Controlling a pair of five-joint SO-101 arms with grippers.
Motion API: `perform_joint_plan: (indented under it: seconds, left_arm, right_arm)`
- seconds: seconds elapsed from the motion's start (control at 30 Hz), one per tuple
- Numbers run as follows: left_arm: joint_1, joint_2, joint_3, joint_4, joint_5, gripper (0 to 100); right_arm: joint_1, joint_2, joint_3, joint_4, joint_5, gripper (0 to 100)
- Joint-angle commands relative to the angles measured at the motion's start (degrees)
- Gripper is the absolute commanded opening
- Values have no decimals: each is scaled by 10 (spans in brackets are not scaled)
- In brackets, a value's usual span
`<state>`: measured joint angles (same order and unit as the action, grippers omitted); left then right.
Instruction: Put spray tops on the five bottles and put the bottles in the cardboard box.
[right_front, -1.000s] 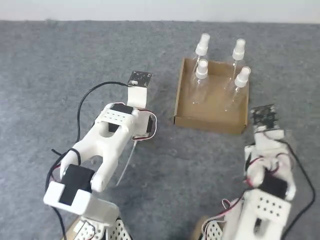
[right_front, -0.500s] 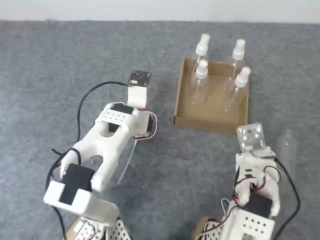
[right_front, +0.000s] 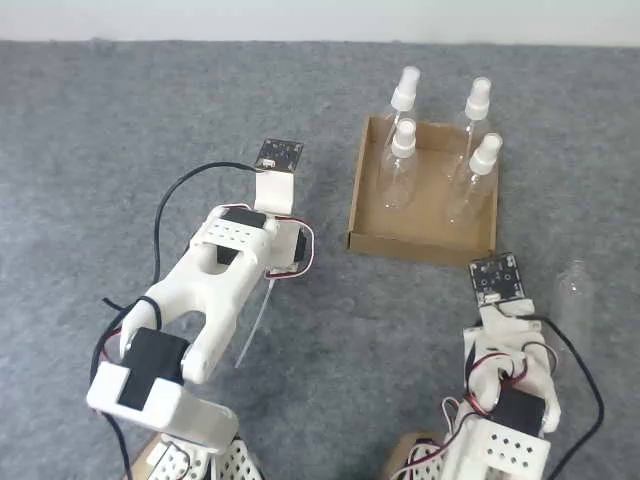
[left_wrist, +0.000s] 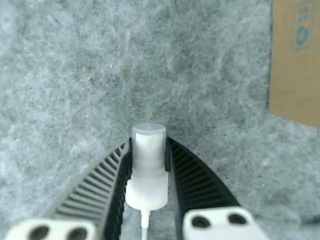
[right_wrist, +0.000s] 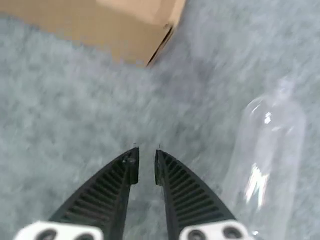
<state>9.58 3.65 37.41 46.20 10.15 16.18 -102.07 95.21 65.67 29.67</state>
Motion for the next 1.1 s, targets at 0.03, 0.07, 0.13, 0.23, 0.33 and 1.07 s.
perform_joint_plan:
  seconds: [0.03,0.07,0.13,0.23,0.33,1.07]
  left_arm:
    - [-3,-4,-14,-9,6,59]
    - [-3,-4,-14,-9,6,59]
    - [-3,-4,-14,-8,6,59]
    - [-3,-4,-14,-8,6,59]
    - [-3,-4,-14,-8,6,59]
    - [-3,-10,-2,-10,6,59]
  right_arm:
    - [-2,-4,13,50,-4,9]
    - [-2,-4,13,53,-4,9]
    - [-2,-4,13,57,-4,9]
    - [-1,-4,13,58,-4,8]
    - [-1,-4,13,58,-4,8]
    - [-1,-4,13,58,-4,8]
